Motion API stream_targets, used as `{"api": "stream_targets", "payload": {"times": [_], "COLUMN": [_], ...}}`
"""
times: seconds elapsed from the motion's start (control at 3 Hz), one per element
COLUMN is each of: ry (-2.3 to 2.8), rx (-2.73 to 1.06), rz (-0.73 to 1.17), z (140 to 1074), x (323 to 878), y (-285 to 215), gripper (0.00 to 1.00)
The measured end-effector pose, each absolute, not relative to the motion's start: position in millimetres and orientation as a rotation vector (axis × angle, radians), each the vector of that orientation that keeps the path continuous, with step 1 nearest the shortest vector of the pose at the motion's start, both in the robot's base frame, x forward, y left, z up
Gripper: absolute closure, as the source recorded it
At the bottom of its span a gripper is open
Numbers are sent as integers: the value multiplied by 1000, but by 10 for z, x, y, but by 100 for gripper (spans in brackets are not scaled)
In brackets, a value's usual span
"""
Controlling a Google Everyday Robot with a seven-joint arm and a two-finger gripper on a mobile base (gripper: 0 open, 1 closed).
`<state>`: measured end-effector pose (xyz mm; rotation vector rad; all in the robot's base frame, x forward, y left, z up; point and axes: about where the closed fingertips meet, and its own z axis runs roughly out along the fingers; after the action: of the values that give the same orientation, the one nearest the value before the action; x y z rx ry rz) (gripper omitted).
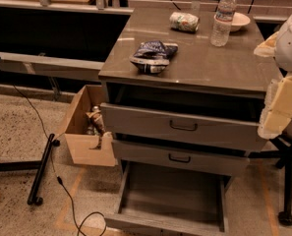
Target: Place water bottle into bottom drawer
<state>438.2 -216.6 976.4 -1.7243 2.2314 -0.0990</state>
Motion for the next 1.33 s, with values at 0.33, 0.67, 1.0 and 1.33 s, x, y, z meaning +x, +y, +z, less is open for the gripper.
{"api": "stream_targets", "payload": {"times": [0.33, 0.67, 1.0, 1.33], "ry": [2231, 2240, 2348, 2400], "rx": [-1724, -1592, -1280, -960], "rz": [-99, -114, -89, -78], "z": [9764, 9736, 9417, 9095], "x": [4382, 4429, 4227, 4149], "y": [-2166, -2256, -2723, -3235], "gripper": [0, 0, 0, 0]}}
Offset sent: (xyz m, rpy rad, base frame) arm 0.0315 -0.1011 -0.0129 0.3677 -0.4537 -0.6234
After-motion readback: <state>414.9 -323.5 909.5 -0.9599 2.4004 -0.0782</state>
